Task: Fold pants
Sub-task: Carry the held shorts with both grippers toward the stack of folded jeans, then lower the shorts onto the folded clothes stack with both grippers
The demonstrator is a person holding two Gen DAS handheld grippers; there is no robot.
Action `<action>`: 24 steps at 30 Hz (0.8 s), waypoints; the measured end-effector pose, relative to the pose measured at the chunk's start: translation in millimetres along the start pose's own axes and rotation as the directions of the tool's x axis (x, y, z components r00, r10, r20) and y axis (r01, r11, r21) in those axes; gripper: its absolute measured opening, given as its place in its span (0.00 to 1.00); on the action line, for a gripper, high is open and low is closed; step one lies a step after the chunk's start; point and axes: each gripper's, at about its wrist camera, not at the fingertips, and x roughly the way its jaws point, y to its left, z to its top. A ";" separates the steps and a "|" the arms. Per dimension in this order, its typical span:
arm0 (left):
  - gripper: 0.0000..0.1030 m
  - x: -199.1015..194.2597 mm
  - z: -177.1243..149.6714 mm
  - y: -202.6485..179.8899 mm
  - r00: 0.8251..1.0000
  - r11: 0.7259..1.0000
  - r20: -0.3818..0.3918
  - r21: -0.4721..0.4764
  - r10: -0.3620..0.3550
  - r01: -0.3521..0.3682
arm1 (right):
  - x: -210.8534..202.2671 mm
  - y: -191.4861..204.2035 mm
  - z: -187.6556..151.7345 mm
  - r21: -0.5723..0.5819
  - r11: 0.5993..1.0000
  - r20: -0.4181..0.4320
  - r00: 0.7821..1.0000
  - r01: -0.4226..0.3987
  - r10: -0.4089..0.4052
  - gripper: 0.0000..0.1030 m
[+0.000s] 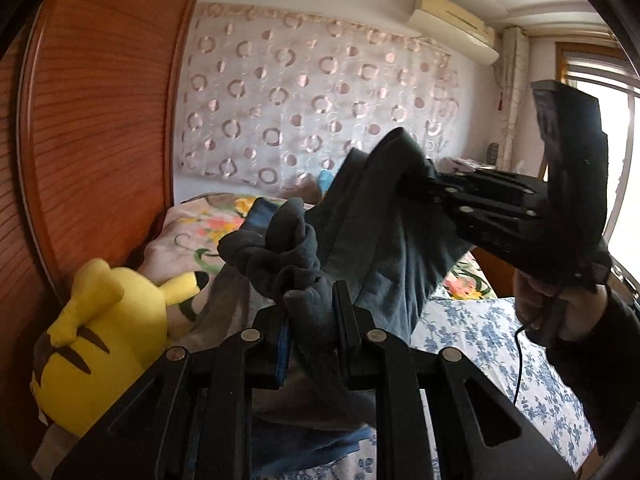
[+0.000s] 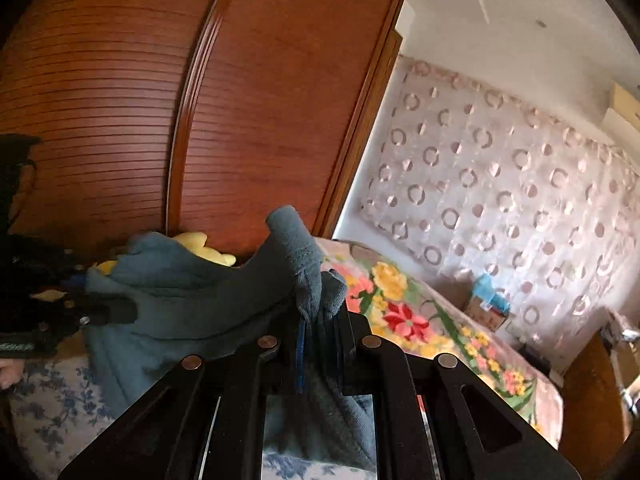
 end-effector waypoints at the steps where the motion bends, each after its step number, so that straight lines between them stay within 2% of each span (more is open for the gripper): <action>1: 0.19 -0.5 -1.7 2.6 1.000 1.000 0.002 -0.007 0.009 -0.009 | 5.5 0.5 0.4 0.001 1.000 0.003 1.000 -0.008 0.008 0.10; 7: 0.19 -8.7 -8.8 16.8 0.997 0.996 0.056 -0.084 0.044 -0.040 | 34.6 -7.8 11.1 0.036 0.997 0.003 0.998 -0.064 0.064 0.10; 12: 0.19 -3.0 -18.8 23.6 0.995 0.990 0.040 -0.111 0.093 -0.089 | 68.7 -21.7 12.6 0.077 0.990 -0.036 0.992 -0.115 0.118 0.10; 14: 0.23 -0.2 -21.9 26.4 0.994 0.987 0.021 -0.122 0.105 -0.102 | 77.6 -22.2 8.6 0.088 0.989 -0.066 0.990 -0.117 0.123 0.10; 16: 0.28 0.0 -24.5 26.8 0.991 0.984 0.010 -0.122 0.130 -0.128 | 85.1 -22.7 8.3 0.091 0.988 -0.095 0.987 -0.123 0.132 0.17; 17: 0.32 -1.0 -25.3 27.6 0.990 0.983 0.012 -0.122 0.139 -0.137 | 86.8 -24.4 8.9 0.093 0.990 -0.101 0.988 -0.104 0.113 0.24; 20: 0.37 -7.1 -26.2 33.0 0.988 0.980 0.033 -0.136 0.148 -0.142 | 81.9 -38.3 12.3 0.155 0.982 -0.081 0.989 -0.110 0.123 0.37; 24: 0.37 -14.0 -21.0 36.8 0.989 0.980 0.044 -0.142 0.143 -0.136 | 65.0 -58.8 10.9 0.202 0.973 -0.048 0.991 -0.113 0.125 0.40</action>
